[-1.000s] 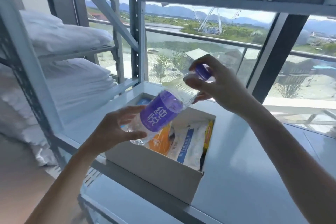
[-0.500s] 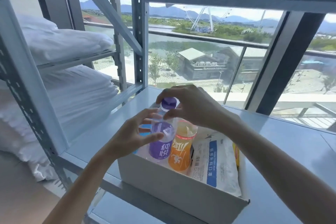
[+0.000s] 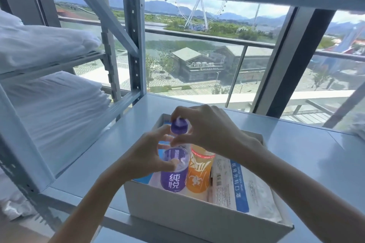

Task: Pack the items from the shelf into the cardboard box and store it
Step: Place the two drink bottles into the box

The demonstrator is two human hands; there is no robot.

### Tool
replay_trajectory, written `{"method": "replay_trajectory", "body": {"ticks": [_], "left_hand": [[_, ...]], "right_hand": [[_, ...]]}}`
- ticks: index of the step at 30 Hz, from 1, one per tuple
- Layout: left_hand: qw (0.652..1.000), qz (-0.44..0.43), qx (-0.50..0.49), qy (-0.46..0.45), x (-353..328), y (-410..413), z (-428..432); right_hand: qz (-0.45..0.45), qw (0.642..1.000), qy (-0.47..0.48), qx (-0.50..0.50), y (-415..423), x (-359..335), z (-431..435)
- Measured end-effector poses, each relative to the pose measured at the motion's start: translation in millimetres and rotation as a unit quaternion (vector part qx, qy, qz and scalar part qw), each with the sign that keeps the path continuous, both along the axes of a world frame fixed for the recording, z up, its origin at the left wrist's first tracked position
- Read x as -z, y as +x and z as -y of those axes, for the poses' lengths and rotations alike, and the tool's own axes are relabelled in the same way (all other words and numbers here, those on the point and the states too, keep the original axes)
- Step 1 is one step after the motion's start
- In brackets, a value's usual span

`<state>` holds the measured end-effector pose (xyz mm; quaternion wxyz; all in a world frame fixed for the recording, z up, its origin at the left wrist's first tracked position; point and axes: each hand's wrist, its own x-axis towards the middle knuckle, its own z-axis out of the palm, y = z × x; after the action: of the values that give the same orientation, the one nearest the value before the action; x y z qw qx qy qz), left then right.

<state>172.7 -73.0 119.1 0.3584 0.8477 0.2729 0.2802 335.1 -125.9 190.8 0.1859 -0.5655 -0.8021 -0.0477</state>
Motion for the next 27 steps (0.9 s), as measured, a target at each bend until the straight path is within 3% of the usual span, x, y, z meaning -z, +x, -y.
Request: {"method": "replay_trajectory", "body": {"ticks": [3,10,22,27], "left_hand": [[0.999,-0.002,0.006,0.032,0,5,-2],[0.998,-0.016,0.067,-0.007,0,3,-6],[0.998,-0.010,-0.006,0.056,12,9,-10],[0.996,-0.047,-0.026,0.072,13,-3,0]], "right_hand": [[0.009,1.000,0.015,0.025,-1,1,3],[0.018,0.996,0.063,0.053,-5,6,8],[-0.001,0.997,0.048,0.054,0,15,7],[-0.060,0.998,0.012,0.032,11,29,36]]}}
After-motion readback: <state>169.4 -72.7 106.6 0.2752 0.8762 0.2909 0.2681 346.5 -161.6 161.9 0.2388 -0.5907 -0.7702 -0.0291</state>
